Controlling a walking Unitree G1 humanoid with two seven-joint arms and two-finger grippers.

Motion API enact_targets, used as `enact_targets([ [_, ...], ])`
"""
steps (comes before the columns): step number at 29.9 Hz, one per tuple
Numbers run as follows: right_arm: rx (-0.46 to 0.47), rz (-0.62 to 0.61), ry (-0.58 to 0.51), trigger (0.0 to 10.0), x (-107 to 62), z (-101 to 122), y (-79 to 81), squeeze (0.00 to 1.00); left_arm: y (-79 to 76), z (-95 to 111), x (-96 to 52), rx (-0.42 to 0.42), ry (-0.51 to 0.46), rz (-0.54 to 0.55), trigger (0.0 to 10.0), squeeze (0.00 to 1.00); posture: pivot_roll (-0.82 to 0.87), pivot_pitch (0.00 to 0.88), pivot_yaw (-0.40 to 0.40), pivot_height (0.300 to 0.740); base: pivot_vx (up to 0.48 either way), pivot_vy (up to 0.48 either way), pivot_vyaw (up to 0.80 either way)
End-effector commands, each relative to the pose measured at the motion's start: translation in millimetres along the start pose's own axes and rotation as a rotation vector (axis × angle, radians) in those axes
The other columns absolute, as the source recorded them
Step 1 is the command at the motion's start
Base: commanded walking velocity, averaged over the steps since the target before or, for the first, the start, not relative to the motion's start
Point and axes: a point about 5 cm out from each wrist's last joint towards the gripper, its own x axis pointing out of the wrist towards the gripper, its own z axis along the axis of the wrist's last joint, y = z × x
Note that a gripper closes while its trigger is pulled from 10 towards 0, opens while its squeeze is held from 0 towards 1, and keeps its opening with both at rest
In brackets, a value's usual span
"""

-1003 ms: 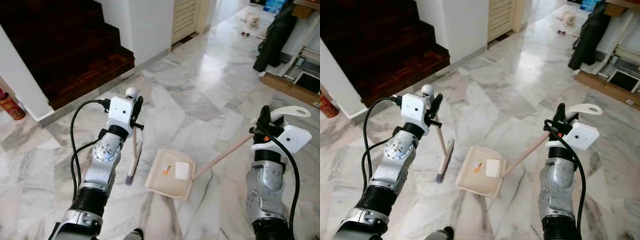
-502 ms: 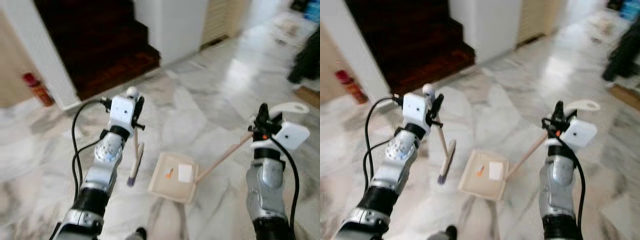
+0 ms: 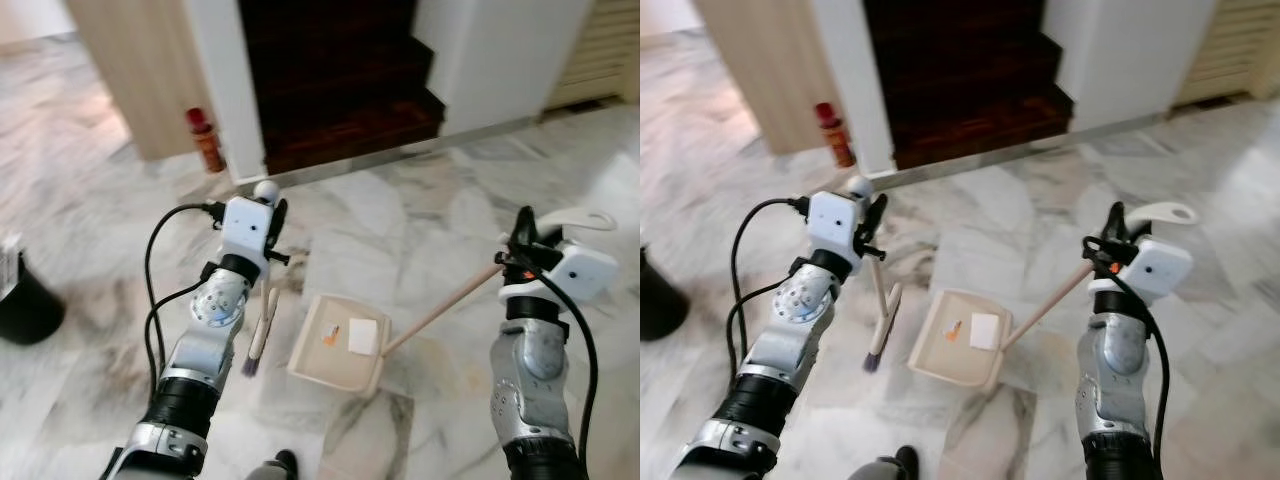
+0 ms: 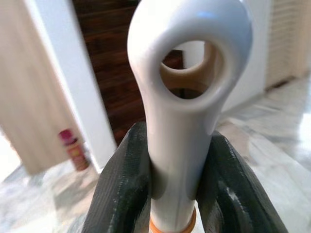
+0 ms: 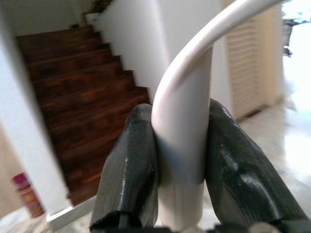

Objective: Sweep floor

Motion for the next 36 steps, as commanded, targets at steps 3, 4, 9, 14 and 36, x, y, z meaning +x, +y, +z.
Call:
enact_targets([
  [3, 0.036, 0.022, -0.052, 10.0, 4.6, 10.8, 9.1, 0.0, 6.1, 8.5, 1.0, 0.036, -0.026, 0.006, 10.0, 0.0, 0.08, 0.126, -0.025, 0.74, 0.0, 0.0, 0.79],
  [4, 0.036, 0.022, -0.052, 10.0, 4.6, 10.8, 9.1, 0.0, 6.1, 8.5, 1.0, 0.036, -0.026, 0.006, 10.0, 0.0, 0.08, 0.126, -0.025, 0.74, 0.0, 0.0, 0.79],
  [9, 0.07, 0.024, -0.049, 10.0, 4.6, 10.8, 12.1, 0.0, 4.8, 8.2, 0.1, 0.022, -0.024, 0.011, 10.0, 0.0, 0.08, 0.125, -0.026, 0.74, 0.0, 0.0, 0.0],
  [14, 0.075, 0.021, -0.046, 10.0, 5.0, 10.6, 11.4, 0.0, 5.1, 7.5, -0.1, 0.013, -0.018, 0.014, 10.0, 0.0, 0.09, 0.118, -0.028, 0.74, 0.0, 0.0, 0.0],
  [36, 0.085, 0.026, -0.035, 10.0, 7.4, 9.8, 8.9, 0.0, 4.3, 9.5, -0.4, 0.008, -0.022, 0.008, 10.0, 0.0, 0.09, 0.098, -0.029, 0.74, 0.0, 0.453, 0.0],
])
